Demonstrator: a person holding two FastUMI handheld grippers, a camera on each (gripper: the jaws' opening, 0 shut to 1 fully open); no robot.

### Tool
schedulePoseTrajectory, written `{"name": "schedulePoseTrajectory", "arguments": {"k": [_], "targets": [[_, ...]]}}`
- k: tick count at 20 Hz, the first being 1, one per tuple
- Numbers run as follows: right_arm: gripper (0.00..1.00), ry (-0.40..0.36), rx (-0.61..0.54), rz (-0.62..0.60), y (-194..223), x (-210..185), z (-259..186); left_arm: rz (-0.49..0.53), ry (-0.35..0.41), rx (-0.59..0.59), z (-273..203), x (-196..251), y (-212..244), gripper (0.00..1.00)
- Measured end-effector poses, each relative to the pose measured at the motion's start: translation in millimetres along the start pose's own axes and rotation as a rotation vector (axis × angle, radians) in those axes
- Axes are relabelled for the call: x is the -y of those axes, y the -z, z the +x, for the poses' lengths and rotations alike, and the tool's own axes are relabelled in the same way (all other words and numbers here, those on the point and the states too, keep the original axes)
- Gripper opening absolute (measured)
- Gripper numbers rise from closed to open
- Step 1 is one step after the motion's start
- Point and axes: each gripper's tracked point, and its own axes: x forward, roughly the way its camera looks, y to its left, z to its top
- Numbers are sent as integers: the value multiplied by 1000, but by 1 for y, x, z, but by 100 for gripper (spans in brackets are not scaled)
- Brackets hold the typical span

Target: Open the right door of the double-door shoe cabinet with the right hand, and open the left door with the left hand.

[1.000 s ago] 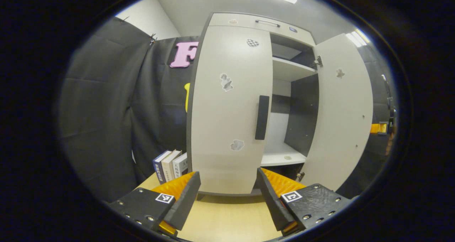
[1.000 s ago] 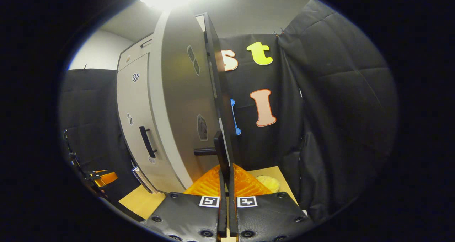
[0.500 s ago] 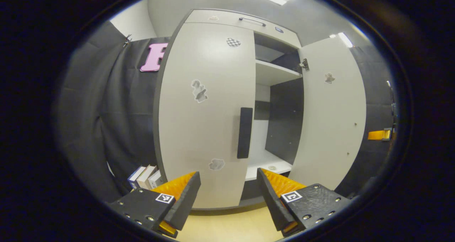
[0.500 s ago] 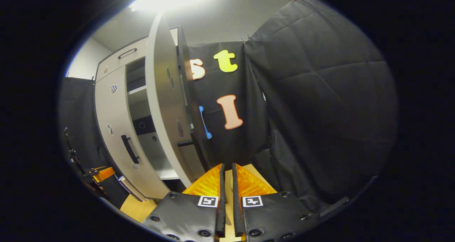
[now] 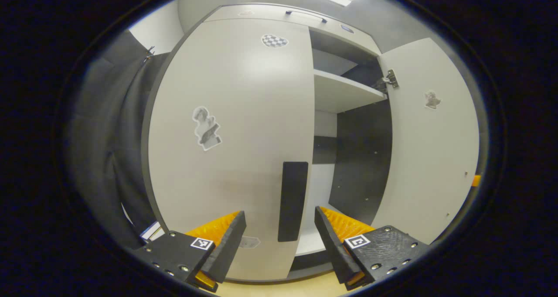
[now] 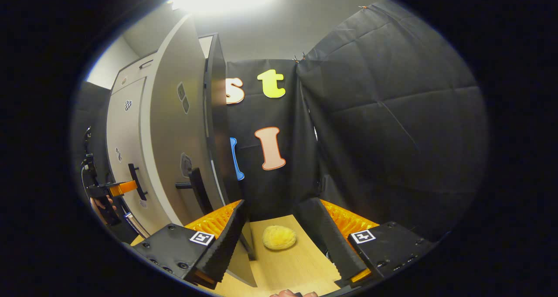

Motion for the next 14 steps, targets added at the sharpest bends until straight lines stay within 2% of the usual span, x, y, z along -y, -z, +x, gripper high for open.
{"name": "schedulePoseTrajectory", "arguments": {"k": [4, 6, 8, 10, 11, 12, 14], "targets": [[98, -10, 11, -16, -1, 11, 19, -31, -85, -25, 26, -11, 13, 93], [98, -18, 10, -16, 1, 15, 26, -50, -90, -5, 29, -6, 9, 82], [97, -34, 8, -20, 2, 15, 35, -69, -59, -5, 29, 5, 9, 82], [98, -57, 0, -36, 6, 14, 43, -84, -74, 8, 33, 9, 7, 48], [98, -65, -4, -49, 7, 15, 46, -75, -92, 9, 32, 9, 7, 37], [98, -73, -7, -64, 10, 16, 51, -48, -107, 4, 31, 9, 7, 36], [98, -101, -12, -90, 12, 15, 61, 14, -139, -12, 32, 8, 10, 26]]}}
